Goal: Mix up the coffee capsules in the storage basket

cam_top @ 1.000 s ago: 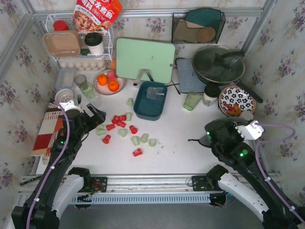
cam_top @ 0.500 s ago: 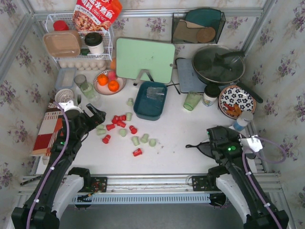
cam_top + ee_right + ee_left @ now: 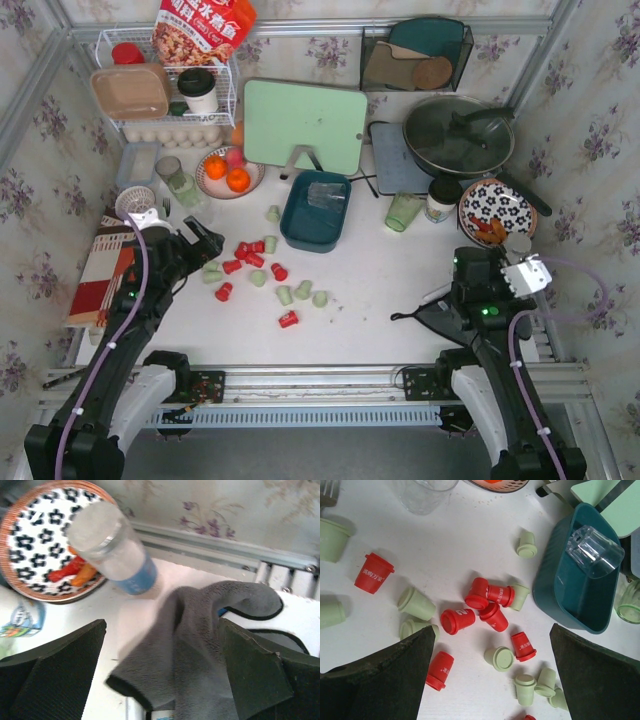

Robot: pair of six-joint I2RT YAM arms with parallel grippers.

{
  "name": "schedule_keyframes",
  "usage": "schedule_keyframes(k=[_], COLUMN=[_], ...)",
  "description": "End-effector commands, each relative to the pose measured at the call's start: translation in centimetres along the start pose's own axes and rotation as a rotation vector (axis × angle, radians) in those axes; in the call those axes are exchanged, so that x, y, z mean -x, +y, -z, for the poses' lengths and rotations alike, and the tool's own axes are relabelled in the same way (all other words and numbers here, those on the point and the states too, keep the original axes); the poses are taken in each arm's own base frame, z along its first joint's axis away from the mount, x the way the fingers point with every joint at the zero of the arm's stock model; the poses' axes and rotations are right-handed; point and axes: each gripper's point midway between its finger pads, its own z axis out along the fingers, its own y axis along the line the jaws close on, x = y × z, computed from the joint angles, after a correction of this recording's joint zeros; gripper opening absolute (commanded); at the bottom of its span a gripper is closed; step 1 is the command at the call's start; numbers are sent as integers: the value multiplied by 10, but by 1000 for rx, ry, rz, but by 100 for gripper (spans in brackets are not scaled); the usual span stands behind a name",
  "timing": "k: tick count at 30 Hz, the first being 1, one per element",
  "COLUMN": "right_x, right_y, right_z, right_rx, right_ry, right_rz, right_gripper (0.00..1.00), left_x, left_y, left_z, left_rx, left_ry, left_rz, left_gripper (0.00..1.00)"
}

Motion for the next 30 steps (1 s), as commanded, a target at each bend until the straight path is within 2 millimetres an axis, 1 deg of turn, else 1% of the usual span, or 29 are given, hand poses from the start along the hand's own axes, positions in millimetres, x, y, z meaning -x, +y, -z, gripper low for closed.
schedule_keyframes(k=[1,2,4,8,12,15,21,26,27,29,30], right_x=[26,30,36,47,52,44,19,-19,-24,-43,-48], right_y=[39,46,68,101,127,148,196,247,256,275,286], right_z=[9,12,23,51,71,83,120,168,178,195,203], right_rx=[177,221,355,574,685,762,936,1126,1171,1258,1303], right_ry=[-29,-31,-22,10,56,103,123,135,140,175,185], right_rz=[62,78,108,131,173,212,273,333,325,319,298], right_gripper=[100,99,96,84,82,81,81,81,81,81,81], left_x=[5,5,4,-4,-12,-20,-29,-31,-31,-30,-30], left_y=[-11,-13,-16,-27,-39,-44,-57,-61,-61,-60,-59], left_z=[0,0,-1,-6,-13,-19,-24,-24,-23,-23,-23], left_rx=[-45,-51,-62,-86,-104,-113,-134,-134,-134,-127,-124], left_ry=[-2,-2,1,35,75,106,144,145,142,139,138], left_rz=[-11,-19,-35,-91,-158,-202,-284,-323,-325,-328,-329], left_gripper=[100,100,100,100,99,98,97,96,96,96,96])
